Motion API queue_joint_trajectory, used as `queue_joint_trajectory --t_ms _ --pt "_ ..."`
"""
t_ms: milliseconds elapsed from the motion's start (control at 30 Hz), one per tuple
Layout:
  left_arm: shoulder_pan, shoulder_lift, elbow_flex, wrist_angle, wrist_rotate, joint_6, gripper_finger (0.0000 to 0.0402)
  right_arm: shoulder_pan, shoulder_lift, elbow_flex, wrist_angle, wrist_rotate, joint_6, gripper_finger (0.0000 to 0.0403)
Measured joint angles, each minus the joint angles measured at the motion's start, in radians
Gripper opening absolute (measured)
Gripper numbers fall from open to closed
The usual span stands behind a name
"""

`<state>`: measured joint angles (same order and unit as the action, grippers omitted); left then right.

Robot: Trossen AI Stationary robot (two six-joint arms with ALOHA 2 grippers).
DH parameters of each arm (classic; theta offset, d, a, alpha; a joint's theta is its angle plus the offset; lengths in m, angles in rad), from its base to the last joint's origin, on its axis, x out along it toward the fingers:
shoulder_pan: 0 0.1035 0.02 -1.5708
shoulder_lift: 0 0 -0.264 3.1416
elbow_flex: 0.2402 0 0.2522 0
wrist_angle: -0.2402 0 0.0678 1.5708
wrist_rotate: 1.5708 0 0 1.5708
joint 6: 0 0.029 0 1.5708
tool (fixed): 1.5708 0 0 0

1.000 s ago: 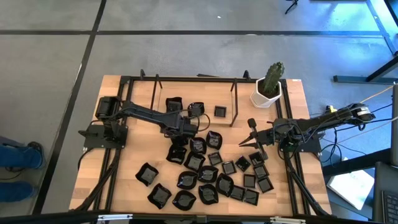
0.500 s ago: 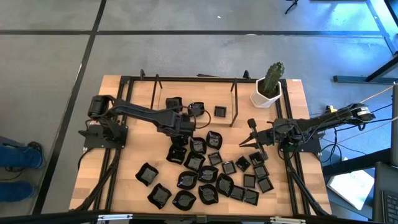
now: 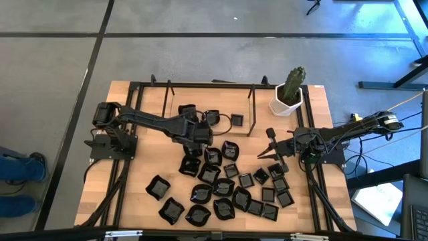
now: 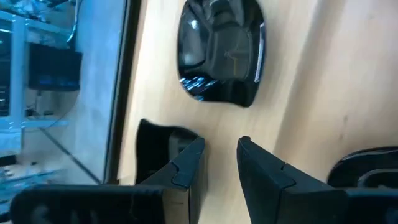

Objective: Pick & Place Mini shaped plates
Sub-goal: Adjust the stacked distorted square plates on the shelf

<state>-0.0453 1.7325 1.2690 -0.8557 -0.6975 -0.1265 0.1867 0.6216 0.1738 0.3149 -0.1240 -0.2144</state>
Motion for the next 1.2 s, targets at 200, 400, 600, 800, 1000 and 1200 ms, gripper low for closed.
queue_joint_trajectory --t_ms 200,400,600,800,1000,1200 --pt "-0.029 -0.024 0.0 -0.001 0.025 0.074 0.0088 0.0 0.0 0.0 -0.01 -0.001 -0.001 0.0026" --pt "-0.003 -0.065 -0.003 -0.014 0.073 0.078 0.0088 0.0 0.0 0.0 -0.007 -0.001 -0.003 0.0026" --pt "0.0 -0.069 -0.003 -0.012 0.119 0.045 0.0088 0.0 0.0 0.0 -0.02 -0.001 -0.01 0.0026" --pt "-0.001 -0.068 -0.003 -0.031 0.093 0.032 0.0088 0.0 0.0 0.0 -0.028 -0.001 -0.001 0.0026" --pt "0.001 -0.068 -0.003 -0.043 0.036 -0.047 0.0088 0.0 0.0 0.0 -0.028 -0.001 -0.005 0.0026" --pt "0.002 -0.067 -0.003 -0.039 0.081 -0.062 0.0088 0.0 0.0 0.0 -0.028 -0.001 -0.011 0.0026"
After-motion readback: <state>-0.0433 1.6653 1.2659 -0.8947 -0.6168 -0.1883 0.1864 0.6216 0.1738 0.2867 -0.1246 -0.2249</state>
